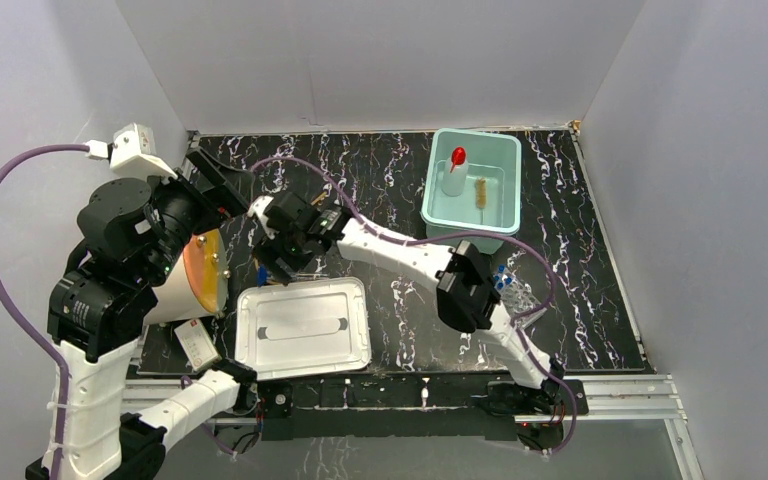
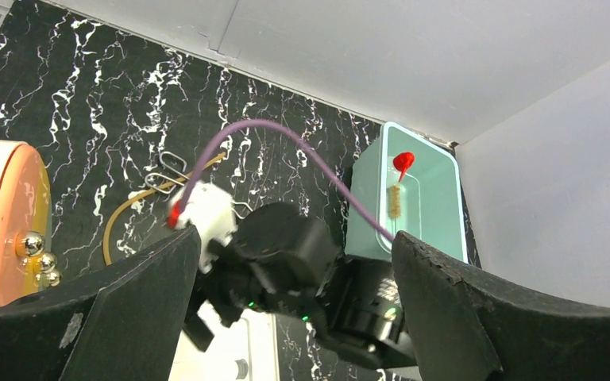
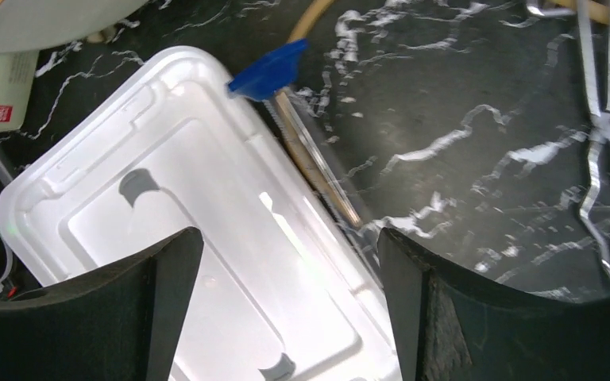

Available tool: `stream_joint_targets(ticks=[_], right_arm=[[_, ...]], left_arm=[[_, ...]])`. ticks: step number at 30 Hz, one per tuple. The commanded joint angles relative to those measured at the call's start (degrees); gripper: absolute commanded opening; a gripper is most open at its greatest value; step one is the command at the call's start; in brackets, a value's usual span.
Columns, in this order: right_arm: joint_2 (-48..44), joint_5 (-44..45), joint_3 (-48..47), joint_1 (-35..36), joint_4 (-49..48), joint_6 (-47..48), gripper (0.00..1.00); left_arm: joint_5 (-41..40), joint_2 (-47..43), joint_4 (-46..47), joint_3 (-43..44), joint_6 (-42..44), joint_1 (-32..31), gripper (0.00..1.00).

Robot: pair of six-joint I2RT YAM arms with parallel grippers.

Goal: Organize the chemistry lab equipment

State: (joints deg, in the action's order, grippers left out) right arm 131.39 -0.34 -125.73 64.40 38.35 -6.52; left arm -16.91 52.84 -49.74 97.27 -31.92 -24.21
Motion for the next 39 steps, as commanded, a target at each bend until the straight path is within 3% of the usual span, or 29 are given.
stream_joint_targets(ticks=[1, 8, 14, 26, 31, 39], right_arm=[[5.5, -4.2, -8.2, 2.6, 3.6, 3.6, 0.87], [13.2, -0.4, -17.8, 2.7, 5.3, 0.6, 0.73], [15.3, 5.9, -20.8, 2.6, 5.6, -1.2, 0.6], [16.6, 1.7, -19.4, 2.6, 6.0, 1.9, 0.76], [19.9, 3.2, -23.1, 2.2, 8.0, 2.9, 0.72], [19.9, 6.9, -24.1, 0.2, 3.6, 4.0, 0.58]], left_arm=[[-0.1, 0.6, 0.4, 2.0, 0.7, -0.1, 0.9], [0.3, 0.8, 0.0, 1.7, 0.5, -0.1, 0.9], [0.6, 0.8, 0.1, 1.2, 0.3, -0.1, 0.9], [0.7, 0.7, 0.3, 0.1, 0.3, -0.1, 0.9], [0.9, 0.7, 0.3, -0.1, 0.2, -0.1, 0.9], [1.2, 0.6, -0.3, -0.4, 0.1, -0.1, 0.9]])
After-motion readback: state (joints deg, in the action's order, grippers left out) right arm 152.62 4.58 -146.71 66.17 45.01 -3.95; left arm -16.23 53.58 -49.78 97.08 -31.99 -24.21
